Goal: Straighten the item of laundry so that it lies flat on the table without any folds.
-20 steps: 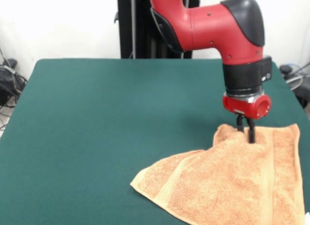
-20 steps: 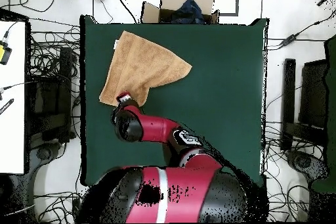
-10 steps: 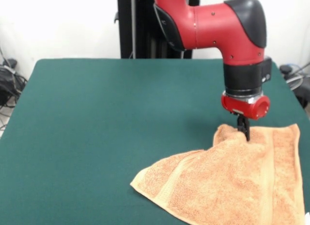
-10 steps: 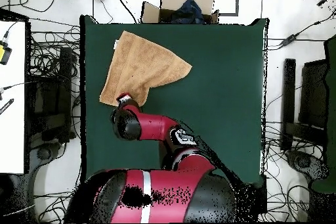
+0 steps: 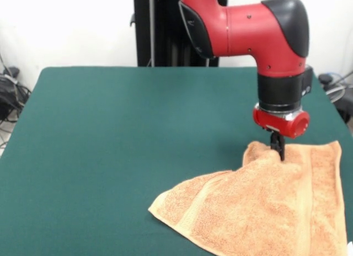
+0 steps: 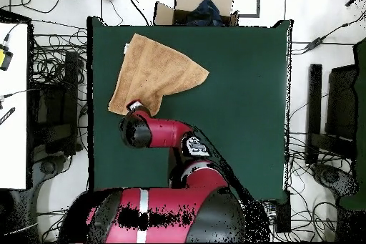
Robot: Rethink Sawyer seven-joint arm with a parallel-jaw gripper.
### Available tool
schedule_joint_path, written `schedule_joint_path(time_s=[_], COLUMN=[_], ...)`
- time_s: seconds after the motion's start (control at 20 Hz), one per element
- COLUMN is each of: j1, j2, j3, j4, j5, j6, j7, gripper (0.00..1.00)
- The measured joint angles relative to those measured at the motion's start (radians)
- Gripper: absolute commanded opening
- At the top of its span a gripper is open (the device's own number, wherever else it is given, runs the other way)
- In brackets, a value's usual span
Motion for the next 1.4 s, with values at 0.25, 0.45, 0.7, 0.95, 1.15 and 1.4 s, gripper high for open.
schedule_joint_path(time_s=[0.25,0.45,0.7,0.95,1.15,1.4], j1=[0.022,0.02,0.018,0.02,0.061,0.102], j2=[-0.001,-0.001,-0.001,-0.002,0.0,0.004], j3=[-0.022,-0.022,-0.021,-0.025,-0.063,-0.103], j4=[-0.017,-0.016,-0.015,-0.015,-0.014,-0.01], j5=[0.0,0.0,0.0,0.0,0.0,-0.007], j6=[0.025,0.025,0.025,0.024,-0.012,-0.067], j7=[0.0,0.0,0.0,0.0,0.0,0.0], gripper=[0.0,0.0,0.0,0.0,0.0,0.0])
